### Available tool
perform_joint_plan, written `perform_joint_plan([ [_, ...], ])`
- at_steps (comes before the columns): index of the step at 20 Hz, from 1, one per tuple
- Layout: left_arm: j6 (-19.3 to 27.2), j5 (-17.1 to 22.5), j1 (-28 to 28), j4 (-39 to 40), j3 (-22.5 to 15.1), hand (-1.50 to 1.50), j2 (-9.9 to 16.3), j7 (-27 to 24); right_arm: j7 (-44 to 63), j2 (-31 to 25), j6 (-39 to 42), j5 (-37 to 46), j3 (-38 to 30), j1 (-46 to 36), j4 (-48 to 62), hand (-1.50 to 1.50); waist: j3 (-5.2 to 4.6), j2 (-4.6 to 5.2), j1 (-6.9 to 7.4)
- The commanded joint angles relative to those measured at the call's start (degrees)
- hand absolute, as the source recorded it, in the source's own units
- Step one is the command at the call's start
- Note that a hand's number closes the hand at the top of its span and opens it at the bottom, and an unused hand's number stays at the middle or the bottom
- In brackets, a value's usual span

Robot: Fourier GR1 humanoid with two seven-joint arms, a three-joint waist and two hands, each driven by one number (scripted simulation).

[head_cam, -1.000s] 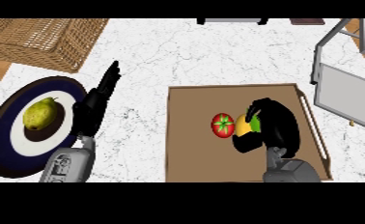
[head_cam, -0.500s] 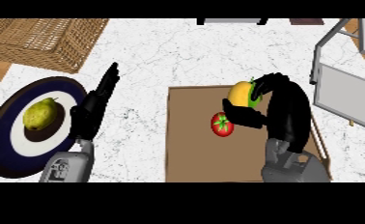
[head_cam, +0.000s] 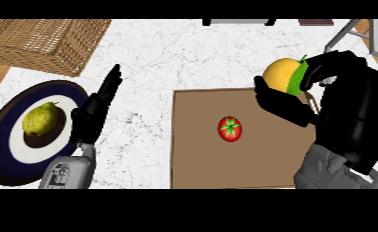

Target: Pick the lemon from the tray and place it in the tiered shelf

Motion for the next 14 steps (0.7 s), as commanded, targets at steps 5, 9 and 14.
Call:
perform_joint_plan([
  [5,1.9,-1.3,-3.3,4.0,0.4,0.00,-1.1,-0.6,7.1,-3.4,13.5,6.5,-7.4,-9.9,-7.5,1.50,-0.01,-0.02,-0.51],
  [9,-0.8,0.5,-1.6,0.3,0.8,0.00,0.5,0.6,3.2,-7.4,15.5,6.1,-14.3,-15.5,-1.7,1.50,0.01,0.05,0.22],
  [14,-1.8,1.8,-0.9,-0.2,1.4,0.00,0.6,0.8,0.9,-10.8,16.5,3.4,-21.7,-20.4,0.5,1.50,0.02,0.10,0.19],
])
